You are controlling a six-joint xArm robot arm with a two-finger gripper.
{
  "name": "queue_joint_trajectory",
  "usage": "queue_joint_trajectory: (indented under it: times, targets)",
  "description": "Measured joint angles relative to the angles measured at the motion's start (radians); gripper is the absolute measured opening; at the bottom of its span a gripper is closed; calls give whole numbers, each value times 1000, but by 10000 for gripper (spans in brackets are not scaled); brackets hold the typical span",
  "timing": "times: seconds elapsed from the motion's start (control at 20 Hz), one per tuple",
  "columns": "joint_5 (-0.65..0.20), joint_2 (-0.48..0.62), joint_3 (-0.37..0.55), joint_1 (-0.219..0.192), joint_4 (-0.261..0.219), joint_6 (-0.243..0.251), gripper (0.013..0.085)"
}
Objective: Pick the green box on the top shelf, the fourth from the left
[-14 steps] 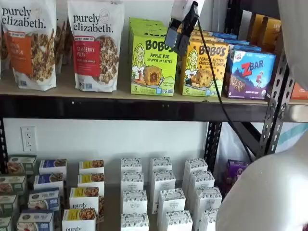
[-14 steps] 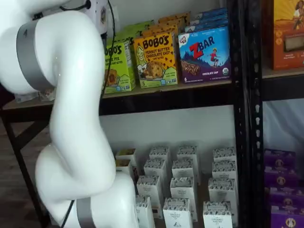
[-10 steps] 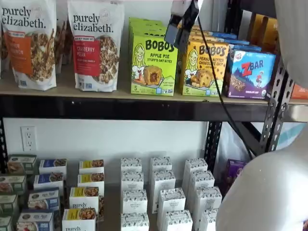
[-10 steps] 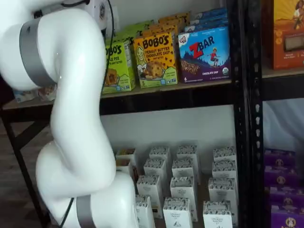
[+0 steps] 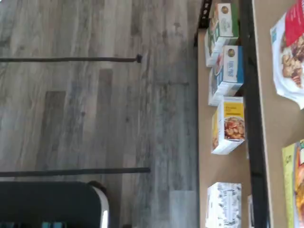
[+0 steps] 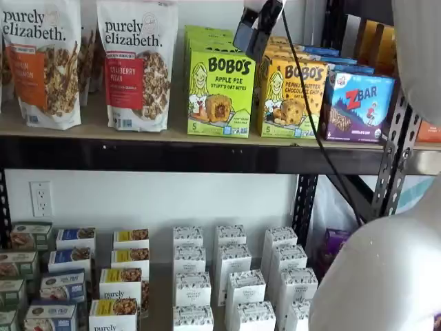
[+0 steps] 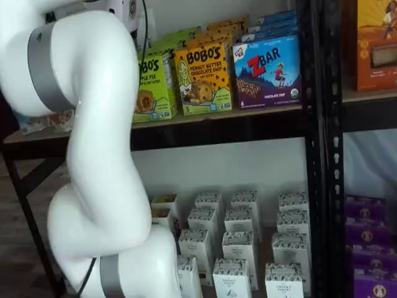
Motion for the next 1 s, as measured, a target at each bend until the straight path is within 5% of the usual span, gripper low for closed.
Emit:
queue_joint_trajectory:
  times: [1.0]
  targets:
    - [-227,8,62,4,6,-18,850]
